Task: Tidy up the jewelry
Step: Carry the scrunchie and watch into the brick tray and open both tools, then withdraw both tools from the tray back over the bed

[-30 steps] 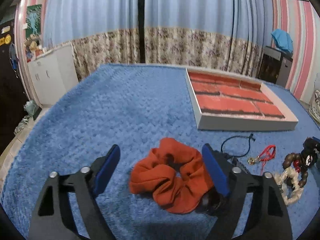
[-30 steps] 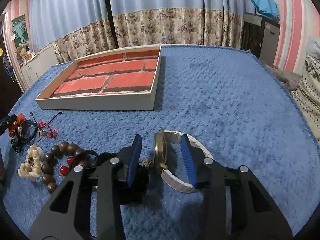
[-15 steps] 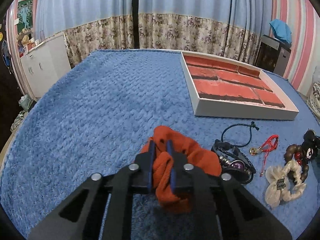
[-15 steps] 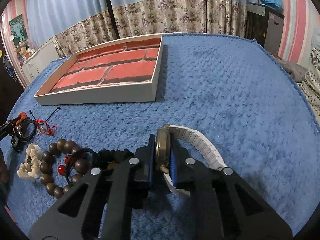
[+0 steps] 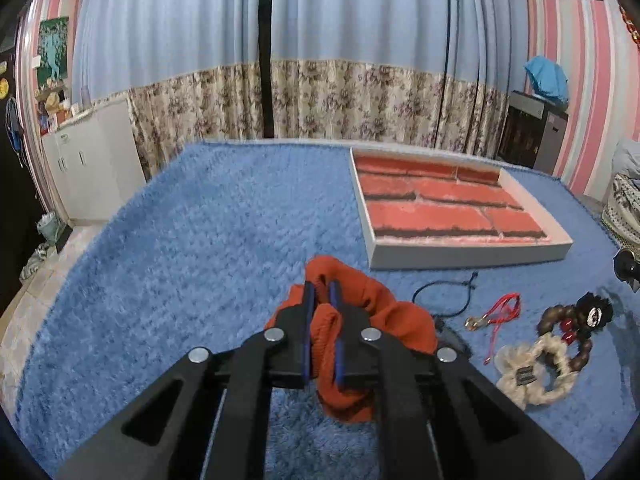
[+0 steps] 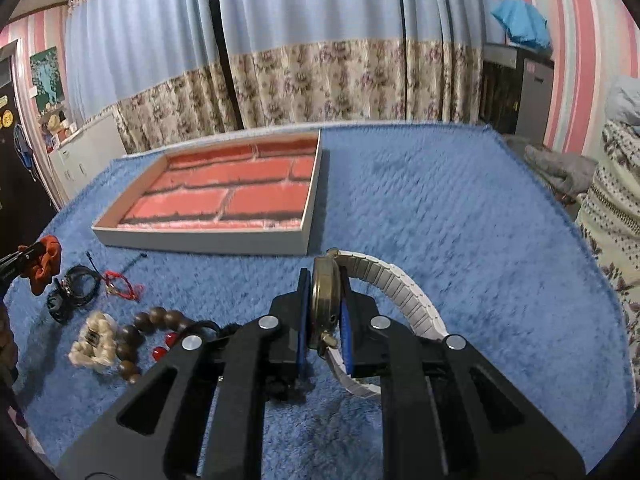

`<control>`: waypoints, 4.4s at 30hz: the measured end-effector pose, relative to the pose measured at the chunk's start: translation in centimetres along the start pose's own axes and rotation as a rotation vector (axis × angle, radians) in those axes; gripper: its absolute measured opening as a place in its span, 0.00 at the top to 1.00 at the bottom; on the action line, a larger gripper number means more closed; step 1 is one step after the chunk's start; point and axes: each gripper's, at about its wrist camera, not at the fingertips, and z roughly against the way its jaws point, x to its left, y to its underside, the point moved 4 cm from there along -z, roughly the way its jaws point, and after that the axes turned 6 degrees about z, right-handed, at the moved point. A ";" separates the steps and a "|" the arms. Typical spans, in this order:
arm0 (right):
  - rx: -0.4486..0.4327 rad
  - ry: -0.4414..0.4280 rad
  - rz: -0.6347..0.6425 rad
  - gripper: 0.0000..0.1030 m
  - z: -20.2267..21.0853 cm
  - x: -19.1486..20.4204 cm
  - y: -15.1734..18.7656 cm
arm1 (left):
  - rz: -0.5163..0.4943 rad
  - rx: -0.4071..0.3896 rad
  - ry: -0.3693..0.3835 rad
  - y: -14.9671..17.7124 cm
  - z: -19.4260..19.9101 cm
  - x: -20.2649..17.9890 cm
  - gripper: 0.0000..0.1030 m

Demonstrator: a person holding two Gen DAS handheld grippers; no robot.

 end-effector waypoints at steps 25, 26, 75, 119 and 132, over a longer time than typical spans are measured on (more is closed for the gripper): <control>-0.158 0.003 0.041 0.87 8.1 0.8 -2.2 | -0.056 -0.188 0.048 -4.2 7.7 -3.1 0.93; -0.167 0.004 0.046 0.87 8.4 0.9 -2.4 | -0.063 -0.195 0.046 -4.4 7.8 -3.3 0.93; 0.226 -0.128 0.077 0.87 -16.4 6.8 -9.1 | -0.056 0.181 -0.006 -8.8 -16.6 -10.9 0.93; -0.189 0.046 0.040 0.20 6.4 3.8 1.3 | 0.002 -0.270 -0.071 1.6 6.8 -3.2 0.25; -0.095 0.044 0.008 0.20 4.6 4.7 7.4 | 0.019 -0.132 -0.080 5.8 5.5 -2.6 0.25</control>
